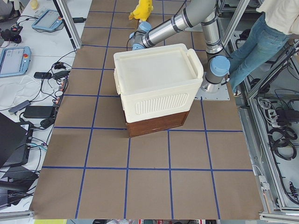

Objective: Pull drawer sideways
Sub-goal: 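Pull the handle with the left gripper, sliding the drawer outward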

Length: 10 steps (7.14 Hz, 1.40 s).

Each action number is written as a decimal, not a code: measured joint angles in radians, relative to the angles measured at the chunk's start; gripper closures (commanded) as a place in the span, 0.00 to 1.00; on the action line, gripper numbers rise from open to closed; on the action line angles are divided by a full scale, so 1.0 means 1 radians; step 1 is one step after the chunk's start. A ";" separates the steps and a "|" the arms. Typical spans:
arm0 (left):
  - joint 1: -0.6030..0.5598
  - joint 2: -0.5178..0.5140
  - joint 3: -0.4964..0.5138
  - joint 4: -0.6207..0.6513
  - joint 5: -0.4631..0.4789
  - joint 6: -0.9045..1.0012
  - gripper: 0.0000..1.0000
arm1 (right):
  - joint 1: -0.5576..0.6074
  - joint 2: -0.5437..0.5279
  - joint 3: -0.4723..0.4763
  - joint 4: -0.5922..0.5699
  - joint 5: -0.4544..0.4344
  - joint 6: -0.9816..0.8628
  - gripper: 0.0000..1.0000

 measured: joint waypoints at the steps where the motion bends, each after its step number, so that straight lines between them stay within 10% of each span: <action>1: -0.005 0.000 0.000 -0.002 0.000 0.000 0.84 | 0.000 0.000 0.000 0.000 0.000 0.000 0.00; 10: -0.056 -0.001 -0.001 -0.007 -0.001 0.002 0.84 | 0.000 0.000 0.000 0.000 -0.001 0.000 0.00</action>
